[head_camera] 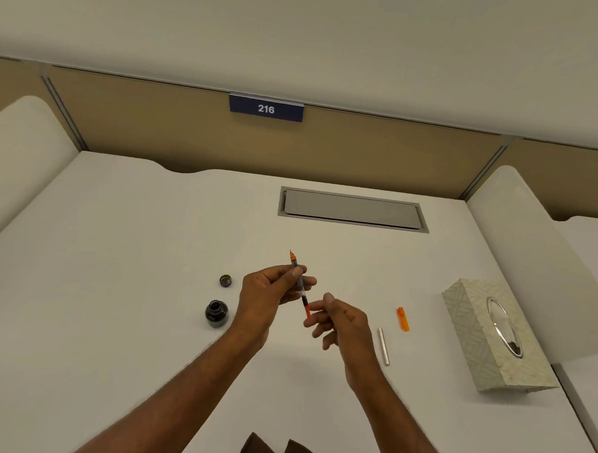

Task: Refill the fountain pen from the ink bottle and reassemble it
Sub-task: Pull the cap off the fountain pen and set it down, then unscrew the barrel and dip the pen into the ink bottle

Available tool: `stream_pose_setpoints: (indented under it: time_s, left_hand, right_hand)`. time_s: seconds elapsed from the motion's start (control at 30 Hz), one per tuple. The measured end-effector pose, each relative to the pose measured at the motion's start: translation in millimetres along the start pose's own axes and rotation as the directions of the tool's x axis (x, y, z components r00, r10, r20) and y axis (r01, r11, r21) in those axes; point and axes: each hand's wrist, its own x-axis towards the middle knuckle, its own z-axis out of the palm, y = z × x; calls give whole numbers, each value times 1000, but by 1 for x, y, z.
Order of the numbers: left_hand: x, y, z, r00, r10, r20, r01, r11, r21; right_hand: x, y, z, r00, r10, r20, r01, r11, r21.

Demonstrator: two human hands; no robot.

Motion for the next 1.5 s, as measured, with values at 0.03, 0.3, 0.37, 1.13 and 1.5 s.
stream_pose_setpoints:
  time_s: [0.03, 0.3, 0.37, 1.13, 1.5]
  left_hand:
    - [1, 2, -5, 1000, 8, -14, -8, 1000, -7]
    - [12, 9, -49, 995, 27, -101, -29, 999, -19]
    - [15, 8, -61, 995, 18, -99, -21, 999, -27]
    - [49, -11, -121, 991, -3, -132, -21, 984, -179]
    - [63, -28, -126, 988, 7, -154, -36, 982, -187]
  right_hand:
    - [-4, -1, 8, 1000, 8, 21, -8, 1000, -1]
    - [-15, -4, 59, 999, -20, 27, 21, 999, -39]
    - [-12, -4, 69, 1000, -6, 17, 6, 999, -41]
    - [34, -7, 125, 989, -22, -148, 28, 999, 35]
    - [57, 4, 133, 984, -78, -162, 87, 995, 49]
